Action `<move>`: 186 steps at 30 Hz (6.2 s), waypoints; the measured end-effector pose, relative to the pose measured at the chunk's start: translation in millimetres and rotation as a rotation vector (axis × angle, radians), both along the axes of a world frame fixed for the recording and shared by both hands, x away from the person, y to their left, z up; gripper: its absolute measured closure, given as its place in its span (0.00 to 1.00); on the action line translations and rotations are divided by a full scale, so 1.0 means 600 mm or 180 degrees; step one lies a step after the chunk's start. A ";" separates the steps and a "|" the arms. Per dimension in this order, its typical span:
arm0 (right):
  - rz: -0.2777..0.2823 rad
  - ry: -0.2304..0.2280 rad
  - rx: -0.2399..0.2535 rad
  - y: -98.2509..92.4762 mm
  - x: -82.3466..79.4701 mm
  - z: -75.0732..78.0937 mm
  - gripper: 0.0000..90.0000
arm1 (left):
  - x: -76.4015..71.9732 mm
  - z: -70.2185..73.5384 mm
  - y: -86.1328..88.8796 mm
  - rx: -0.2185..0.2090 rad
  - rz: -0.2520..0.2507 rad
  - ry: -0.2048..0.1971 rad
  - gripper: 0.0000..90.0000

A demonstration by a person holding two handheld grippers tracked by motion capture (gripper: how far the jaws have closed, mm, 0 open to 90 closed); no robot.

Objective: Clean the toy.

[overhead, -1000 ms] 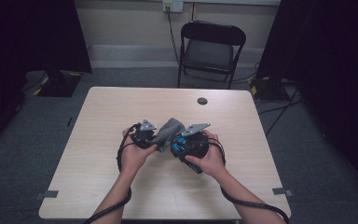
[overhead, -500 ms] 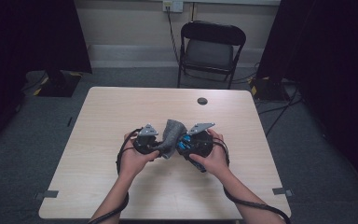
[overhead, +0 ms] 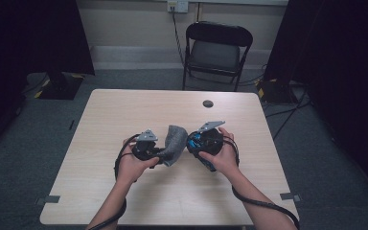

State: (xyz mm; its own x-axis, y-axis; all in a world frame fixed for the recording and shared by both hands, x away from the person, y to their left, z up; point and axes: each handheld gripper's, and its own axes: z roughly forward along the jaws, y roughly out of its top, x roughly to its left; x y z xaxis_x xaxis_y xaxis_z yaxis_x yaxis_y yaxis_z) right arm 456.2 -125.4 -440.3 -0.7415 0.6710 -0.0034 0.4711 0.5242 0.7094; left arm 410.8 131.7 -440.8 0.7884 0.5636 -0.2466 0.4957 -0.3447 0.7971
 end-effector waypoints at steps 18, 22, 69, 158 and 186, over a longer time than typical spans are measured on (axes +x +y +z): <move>-0.0303 0.0002 0.0038 -0.043 0.028 0.009 0.28 | -0.005 -0.004 -0.001 0.0093 -0.0237 0.0065 0.78; -0.0324 0.0017 0.0067 -0.056 0.028 0.013 0.28 | -0.004 -0.006 0.010 0.0139 -0.0195 0.0071 0.78; 0.0312 -0.0047 0.0170 0.019 -0.059 0.013 0.28 | 0.043 0.013 -0.029 -0.0003 0.0186 -0.0099 0.77; -0.0143 -0.0077 0.0064 -0.071 -0.013 0.028 0.28 | 0.036 0.035 0.010 -0.0259 0.0129 -0.0083 0.77; 0.0336 -0.0083 0.0203 -0.008 -0.059 0.028 0.28 | 0.045 0.031 -0.031 -0.0168 -0.0022 -0.0043 0.77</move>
State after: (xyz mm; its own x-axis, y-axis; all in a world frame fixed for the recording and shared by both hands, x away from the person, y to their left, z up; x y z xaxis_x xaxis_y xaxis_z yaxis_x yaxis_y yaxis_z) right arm 420.7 -130.2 -423.3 -0.8083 0.5886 0.0166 0.3966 0.5233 0.7542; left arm 437.6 112.8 -422.3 0.7957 0.5445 -0.2653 0.4826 -0.3052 0.8209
